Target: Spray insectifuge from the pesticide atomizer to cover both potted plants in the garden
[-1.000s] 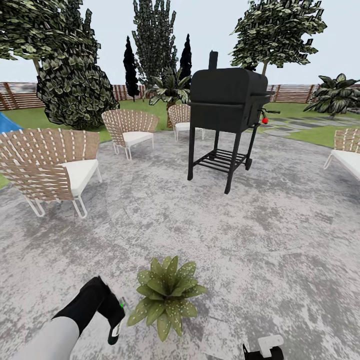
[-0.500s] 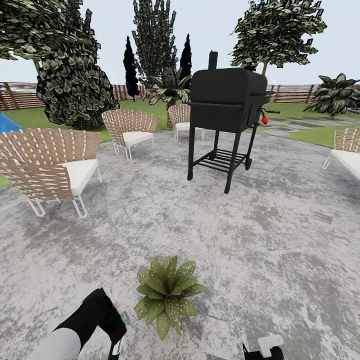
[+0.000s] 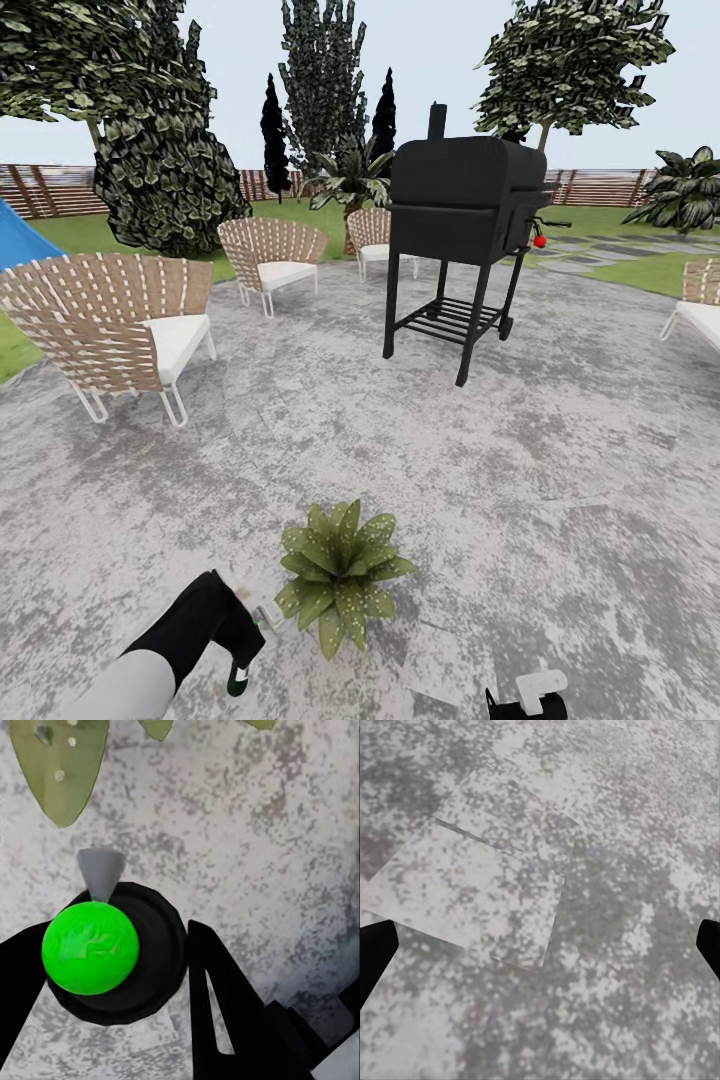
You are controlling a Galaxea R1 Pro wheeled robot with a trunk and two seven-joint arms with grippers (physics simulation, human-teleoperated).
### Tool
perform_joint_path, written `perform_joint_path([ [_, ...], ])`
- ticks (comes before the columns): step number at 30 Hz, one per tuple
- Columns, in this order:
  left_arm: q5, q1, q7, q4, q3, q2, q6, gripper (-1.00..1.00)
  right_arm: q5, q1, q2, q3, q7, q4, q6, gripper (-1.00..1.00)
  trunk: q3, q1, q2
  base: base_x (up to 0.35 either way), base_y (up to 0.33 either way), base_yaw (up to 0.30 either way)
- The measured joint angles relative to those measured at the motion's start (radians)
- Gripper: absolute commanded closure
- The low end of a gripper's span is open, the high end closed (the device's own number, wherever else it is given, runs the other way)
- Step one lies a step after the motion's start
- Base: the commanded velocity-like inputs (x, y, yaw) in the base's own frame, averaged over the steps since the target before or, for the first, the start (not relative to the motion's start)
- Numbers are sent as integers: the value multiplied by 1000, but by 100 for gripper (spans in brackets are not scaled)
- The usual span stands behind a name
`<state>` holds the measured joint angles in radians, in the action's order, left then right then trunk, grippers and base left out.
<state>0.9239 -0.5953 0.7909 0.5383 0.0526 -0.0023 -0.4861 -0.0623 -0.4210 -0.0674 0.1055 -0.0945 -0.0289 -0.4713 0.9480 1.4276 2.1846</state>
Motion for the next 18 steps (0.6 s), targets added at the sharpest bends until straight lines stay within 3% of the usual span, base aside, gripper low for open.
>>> perform_joint_path([
  [5,-9,-1,-3,0,-1,11,-1,100,0,0,0,1,0,0,0,-100,0,0,0,0,0,0],
  [8,-9,3,-5,-8,-1,46,0,100,0,0,0,0,0,0,0,-100,0,0,0,0,0,0],
  [10,-12,9,-5,-14,-2,51,2,100,0,0,0,1,0,0,0,-100,0,0,0,0,0,0],
  [18,-12,34,-5,-59,-7,-18,9,100,0,0,0,1,0,0,0,-100,0,0,0,0,0,0],
])
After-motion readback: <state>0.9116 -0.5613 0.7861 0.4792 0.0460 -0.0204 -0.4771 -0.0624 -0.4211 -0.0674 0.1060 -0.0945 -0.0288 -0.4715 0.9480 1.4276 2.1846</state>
